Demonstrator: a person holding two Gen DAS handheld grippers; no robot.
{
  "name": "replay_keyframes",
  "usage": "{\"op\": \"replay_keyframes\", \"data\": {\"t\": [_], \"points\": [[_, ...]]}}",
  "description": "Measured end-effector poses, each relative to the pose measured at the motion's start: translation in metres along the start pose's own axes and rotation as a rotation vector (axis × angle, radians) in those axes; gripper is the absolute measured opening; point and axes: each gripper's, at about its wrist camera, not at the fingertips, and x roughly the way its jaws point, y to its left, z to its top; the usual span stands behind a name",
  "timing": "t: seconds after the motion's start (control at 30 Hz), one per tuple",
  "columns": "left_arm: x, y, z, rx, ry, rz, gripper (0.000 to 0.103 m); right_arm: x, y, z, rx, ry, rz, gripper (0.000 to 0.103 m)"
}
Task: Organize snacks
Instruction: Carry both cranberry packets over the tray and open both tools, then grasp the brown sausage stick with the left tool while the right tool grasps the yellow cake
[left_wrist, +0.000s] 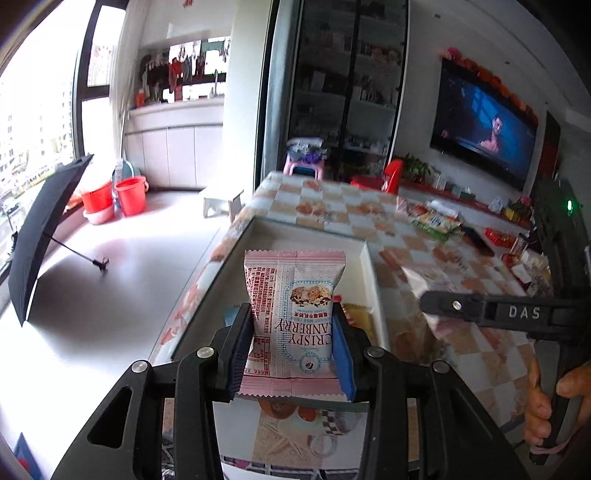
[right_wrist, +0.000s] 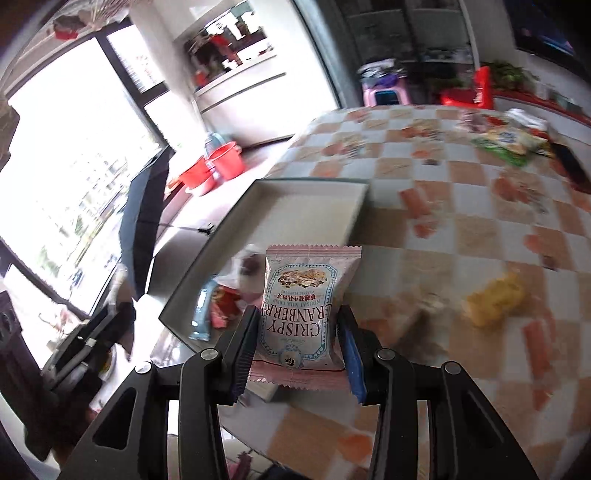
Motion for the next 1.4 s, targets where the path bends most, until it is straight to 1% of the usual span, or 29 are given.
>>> {"op": "replay_keyframes", "data": {"t": [0.2,0.33,0.37,0.4,0.43,0.47,0.5,0.53,0.57,0.6,0.67,0.7,0.73,0.77,0.83,0.87,0.93,1.0,1.03,1.07,1.1,1.17,1.2,1.27,1.33,1.4], "points": [[0.045,0.007,0.005,-0.009,0.091,0.035,0.044,0.060,0.010,0.025,-0.006,0.067,0.074,0.044],[0.070,0.014,0.010,-0.002,0.136,0.068,0.044,0.097,0.016,0.043,-0.012,0.087,0.112,0.044],[0.075,0.015,0.010,-0.002,0.144,0.074,0.045,0.106,0.017,0.045,-0.012,0.104,0.126,0.044],[0.079,0.016,0.010,-0.002,0.150,0.078,0.053,0.112,0.016,0.045,-0.012,0.119,0.138,0.045],[0.084,0.016,0.010,-0.002,0.155,0.083,0.061,0.118,0.014,0.047,-0.009,0.138,0.146,0.047],[0.086,0.017,0.009,-0.004,0.153,0.088,0.077,0.123,0.012,0.047,-0.001,0.156,0.148,0.051],[0.086,0.017,0.008,-0.009,0.141,0.096,0.081,0.125,0.005,0.048,0.020,0.166,0.155,0.069],[0.086,0.016,0.009,-0.011,0.127,0.095,0.081,0.124,-0.002,0.049,0.041,0.165,0.169,0.091],[0.086,0.014,0.009,-0.008,0.117,0.085,0.081,0.121,-0.011,0.049,0.064,0.153,0.189,0.097],[0.086,0.010,0.009,-0.004,0.118,0.079,0.081,0.113,-0.023,0.049,0.092,0.129,0.228,0.099],[0.084,0.000,0.010,-0.001,0.107,0.056,0.081,0.102,-0.040,0.047,0.132,0.125,0.300,0.099],[0.081,-0.007,0.011,0.004,0.090,0.036,0.081,0.095,-0.051,0.046,0.159,0.124,0.311,0.102],[0.078,-0.013,0.012,0.009,0.074,0.022,0.082,0.085,-0.061,0.044,0.177,0.105,0.294,0.102],[0.076,-0.022,0.014,0.018,0.053,0.008,0.082,0.070,-0.075,0.041,0.193,0.054,0.302,0.102],[0.071,-0.036,0.016,0.032,0.024,-0.016,0.083,0.049,-0.094,0.038,0.221,-0.016,0.368,0.102],[0.070,-0.043,0.017,0.039,0.019,-0.026,0.083,0.034,-0.108,0.034,0.253,-0.067,0.398,0.102],[0.067,-0.053,0.019,0.047,0.017,-0.047,0.083,0.018,-0.125,0.026,0.288,-0.115,0.377,0.102],[0.066,-0.064,0.020,0.072,0.040,-0.071,0.083,0.005,-0.143,0.017,0.313,-0.121,0.292,0.102],[0.065,-0.069,0.022,0.089,0.055,-0.082,0.083,0.001,-0.153,0.011,0.325,-0.100,0.245,0.102],[0.064,-0.075,0.024,0.127,0.081,-0.098,0.083,-0.001,-0.157,0.008,0.331,-0.082,0.222,0.102],[0.063,-0.081,0.026,0.159,0.102,-0.105,0.083,-0.005,-0.166,0.002,0.336,-0.040,0.179,0.102],[0.057,-0.090,0.032,0.219,0.139,-0.116,0.083,-0.013,-0.176,-0.003,0.336,0.008,0.112,0.102],[0.054,-0.094,0.036,0.238,0.159,-0.124,0.083,-0.021,-0.181,-0.005,0.331,0.048,0.053,0.102],[0.046,-0.100,0.045,0.256,0.212,-0.142,0.083,-0.037,-0.190,-0.002,0.336,0.092,-0.018,0.102],[0.040,-0.103,0.058,0.249,0.264,-0.160,0.083,-0.057,-0.196,0.002,0.353,0.115,-0.030,0.102],[0.031,-0.106,0.076,0.232,0.308,-0.146,0.083,-0.081,-0.196,0.012,0.348,0.107,-0.027,0.102]]}}
